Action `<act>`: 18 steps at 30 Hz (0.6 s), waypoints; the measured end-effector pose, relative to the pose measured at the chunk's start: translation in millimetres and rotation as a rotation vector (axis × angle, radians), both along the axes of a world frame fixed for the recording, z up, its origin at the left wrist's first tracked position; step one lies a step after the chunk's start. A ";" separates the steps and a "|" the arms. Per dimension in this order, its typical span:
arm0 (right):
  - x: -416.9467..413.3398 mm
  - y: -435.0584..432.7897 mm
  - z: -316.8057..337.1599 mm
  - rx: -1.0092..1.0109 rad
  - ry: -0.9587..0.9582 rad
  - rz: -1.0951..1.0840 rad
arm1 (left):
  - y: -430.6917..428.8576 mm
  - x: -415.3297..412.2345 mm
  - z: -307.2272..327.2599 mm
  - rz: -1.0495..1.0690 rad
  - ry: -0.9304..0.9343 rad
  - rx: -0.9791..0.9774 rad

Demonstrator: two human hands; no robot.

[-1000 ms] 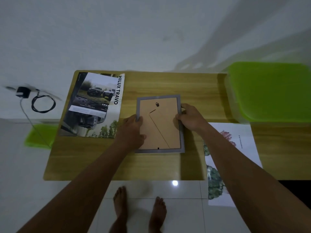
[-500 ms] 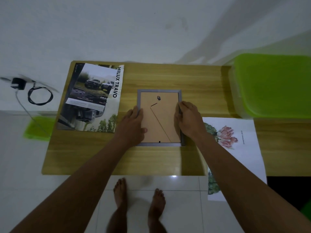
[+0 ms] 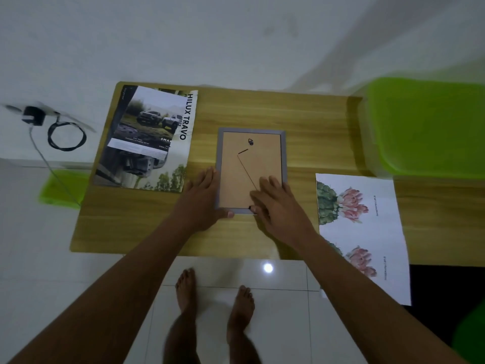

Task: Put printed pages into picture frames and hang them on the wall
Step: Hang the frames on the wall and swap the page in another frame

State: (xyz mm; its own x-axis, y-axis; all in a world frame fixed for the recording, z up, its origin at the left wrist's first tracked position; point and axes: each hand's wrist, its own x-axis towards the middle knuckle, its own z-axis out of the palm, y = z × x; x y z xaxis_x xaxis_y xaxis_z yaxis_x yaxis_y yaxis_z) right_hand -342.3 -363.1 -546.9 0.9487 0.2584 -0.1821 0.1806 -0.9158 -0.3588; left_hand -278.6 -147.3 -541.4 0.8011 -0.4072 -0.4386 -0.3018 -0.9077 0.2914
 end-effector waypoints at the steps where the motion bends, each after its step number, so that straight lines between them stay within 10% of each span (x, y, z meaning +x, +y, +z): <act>1: -4.0 3.1 -2.1 0.006 0.014 0.006 | -0.5 0.5 -0.8 -0.004 0.000 0.002; 18: -14.0 18.3 -13.6 0.221 -0.048 -0.170 | -0.3 -0.1 0.6 -0.019 -0.006 0.021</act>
